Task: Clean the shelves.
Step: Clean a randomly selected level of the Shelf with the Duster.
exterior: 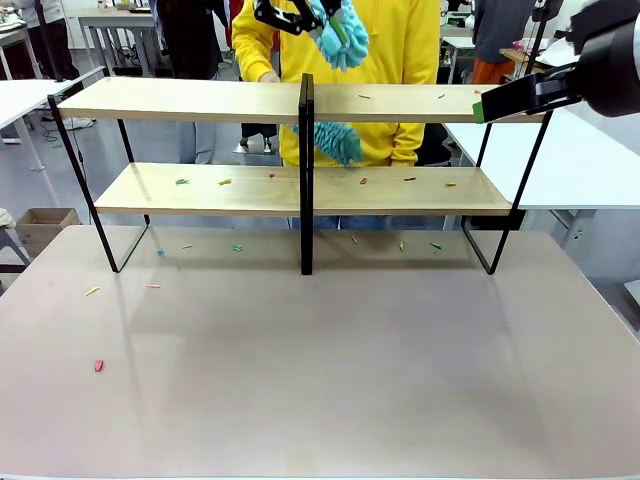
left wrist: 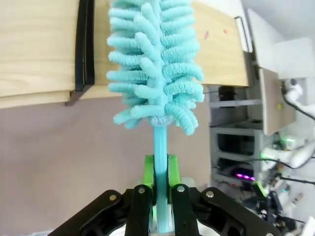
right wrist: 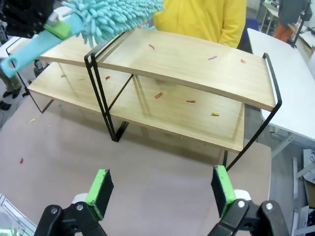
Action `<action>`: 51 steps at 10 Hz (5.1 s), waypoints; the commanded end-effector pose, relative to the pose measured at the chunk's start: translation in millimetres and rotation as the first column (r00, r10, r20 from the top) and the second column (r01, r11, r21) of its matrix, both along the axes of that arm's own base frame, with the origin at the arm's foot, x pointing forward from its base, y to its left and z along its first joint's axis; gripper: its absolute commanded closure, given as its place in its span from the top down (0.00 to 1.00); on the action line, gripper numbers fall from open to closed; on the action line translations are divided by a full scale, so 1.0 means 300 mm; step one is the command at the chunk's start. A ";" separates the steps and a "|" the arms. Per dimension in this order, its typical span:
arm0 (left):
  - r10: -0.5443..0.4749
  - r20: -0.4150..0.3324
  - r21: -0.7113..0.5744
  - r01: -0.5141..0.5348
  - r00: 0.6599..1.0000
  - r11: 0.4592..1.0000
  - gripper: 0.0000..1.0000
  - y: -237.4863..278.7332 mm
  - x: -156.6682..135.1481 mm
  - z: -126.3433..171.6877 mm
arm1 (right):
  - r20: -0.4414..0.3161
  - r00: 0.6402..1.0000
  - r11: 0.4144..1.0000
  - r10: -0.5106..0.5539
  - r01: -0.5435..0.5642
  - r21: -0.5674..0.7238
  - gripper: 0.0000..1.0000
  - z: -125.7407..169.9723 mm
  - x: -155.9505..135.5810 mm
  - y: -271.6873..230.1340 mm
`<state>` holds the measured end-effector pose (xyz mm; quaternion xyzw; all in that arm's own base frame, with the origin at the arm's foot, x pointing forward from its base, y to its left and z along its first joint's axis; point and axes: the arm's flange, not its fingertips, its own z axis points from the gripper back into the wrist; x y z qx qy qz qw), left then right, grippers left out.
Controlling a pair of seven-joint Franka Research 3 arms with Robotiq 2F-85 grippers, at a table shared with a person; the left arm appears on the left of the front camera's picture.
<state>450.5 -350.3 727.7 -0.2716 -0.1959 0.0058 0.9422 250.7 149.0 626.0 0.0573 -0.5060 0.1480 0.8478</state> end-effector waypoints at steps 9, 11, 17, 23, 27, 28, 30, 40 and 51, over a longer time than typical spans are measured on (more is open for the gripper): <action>0.007 0.036 0.254 -0.016 0.999 0.967 0.12 -0.161 0.084 -0.131 | 0.001 1.000 1.000 0.002 -0.002 -0.002 1.00 0.003 0.003 -0.004; -0.044 -0.051 0.258 0.056 0.998 0.965 0.12 -0.199 0.115 -0.133 | 0.001 1.000 1.000 0.002 -0.002 -0.002 1.00 0.003 0.003 -0.004; -0.262 -0.089 0.147 0.273 0.961 0.951 0.12 -0.360 0.225 -0.133 | 0.001 1.000 1.000 0.002 -0.002 -0.002 1.00 0.003 0.003 -0.004; -0.499 -0.182 0.111 0.522 0.847 0.846 0.12 -0.418 0.314 -0.135 | 0.001 1.000 1.000 0.002 -0.002 -0.002 1.00 0.003 0.003 -0.004; -0.676 -0.303 -0.021 0.704 0.672 0.710 0.12 -0.353 0.320 -0.076 | 0.001 1.000 1.000 0.002 -0.002 -0.002 1.00 0.003 0.003 -0.004; -0.687 -0.341 0.001 0.730 0.642 0.683 0.12 -0.315 0.320 -0.065 | 0.001 1.000 1.000 0.002 -0.002 -0.002 1.00 0.003 0.003 -0.004; -0.725 -0.487 0.038 0.841 0.488 0.540 0.12 -0.175 0.318 -0.028 | 0.001 1.000 1.000 0.002 -0.002 -0.002 1.00 0.003 0.003 -0.004; -0.813 -0.304 -0.166 0.813 0.496 0.558 0.12 0.431 0.242 0.180 | 0.001 1.000 1.000 0.002 -0.002 -0.002 1.00 0.003 0.003 -0.004; -0.618 0.092 -0.384 0.601 0.781 0.701 0.12 1.307 -0.272 0.037 | 0.001 1.000 1.000 0.002 -0.002 -0.002 1.00 0.003 0.003 -0.004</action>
